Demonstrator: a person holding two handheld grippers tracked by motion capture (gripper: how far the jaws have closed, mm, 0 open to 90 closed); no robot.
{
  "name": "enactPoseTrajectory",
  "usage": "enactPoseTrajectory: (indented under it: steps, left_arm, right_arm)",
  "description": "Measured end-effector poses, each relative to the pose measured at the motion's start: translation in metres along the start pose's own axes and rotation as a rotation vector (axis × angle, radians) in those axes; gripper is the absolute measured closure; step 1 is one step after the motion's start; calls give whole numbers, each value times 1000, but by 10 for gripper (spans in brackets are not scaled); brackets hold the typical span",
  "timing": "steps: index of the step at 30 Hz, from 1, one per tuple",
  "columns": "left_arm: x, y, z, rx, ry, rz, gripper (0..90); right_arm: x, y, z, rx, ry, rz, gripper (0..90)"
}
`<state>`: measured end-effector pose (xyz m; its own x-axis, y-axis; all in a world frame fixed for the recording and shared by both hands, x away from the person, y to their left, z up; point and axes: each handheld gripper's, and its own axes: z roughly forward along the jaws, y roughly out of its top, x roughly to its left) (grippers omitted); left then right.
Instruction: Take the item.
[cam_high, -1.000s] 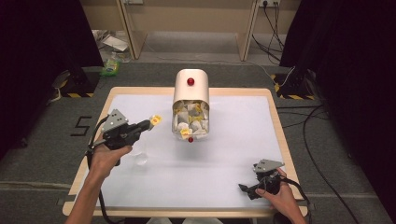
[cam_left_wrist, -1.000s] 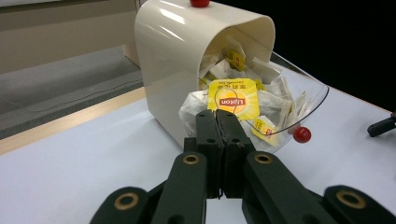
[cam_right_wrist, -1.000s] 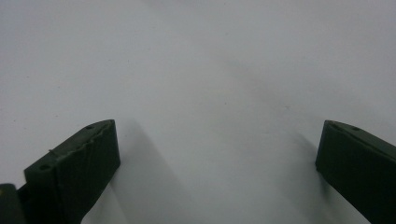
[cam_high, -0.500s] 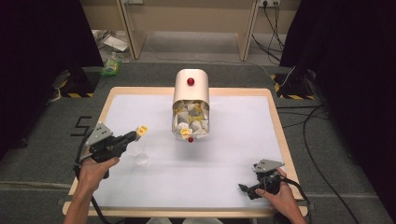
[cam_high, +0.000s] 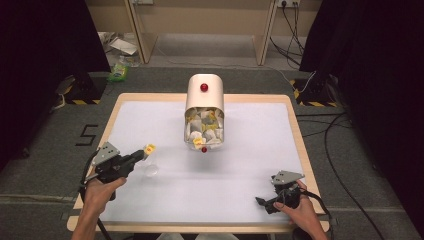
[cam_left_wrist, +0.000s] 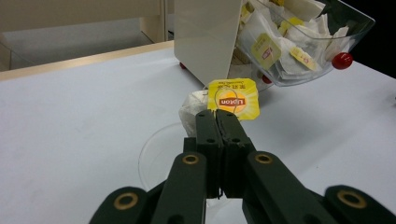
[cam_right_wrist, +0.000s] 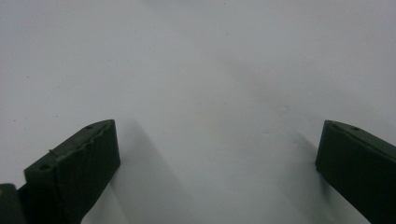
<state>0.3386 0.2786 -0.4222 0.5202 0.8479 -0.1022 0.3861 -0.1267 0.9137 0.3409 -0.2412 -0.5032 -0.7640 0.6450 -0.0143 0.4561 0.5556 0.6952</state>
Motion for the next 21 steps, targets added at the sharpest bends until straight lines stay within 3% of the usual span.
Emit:
enactPoseTrajectory:
  steps: [21]
  left_arm:
    - [5, -15, 9, 26, 8, -30, 840]
  right_arm:
    - [0, 0, 0, 0, -1, 3, 3]
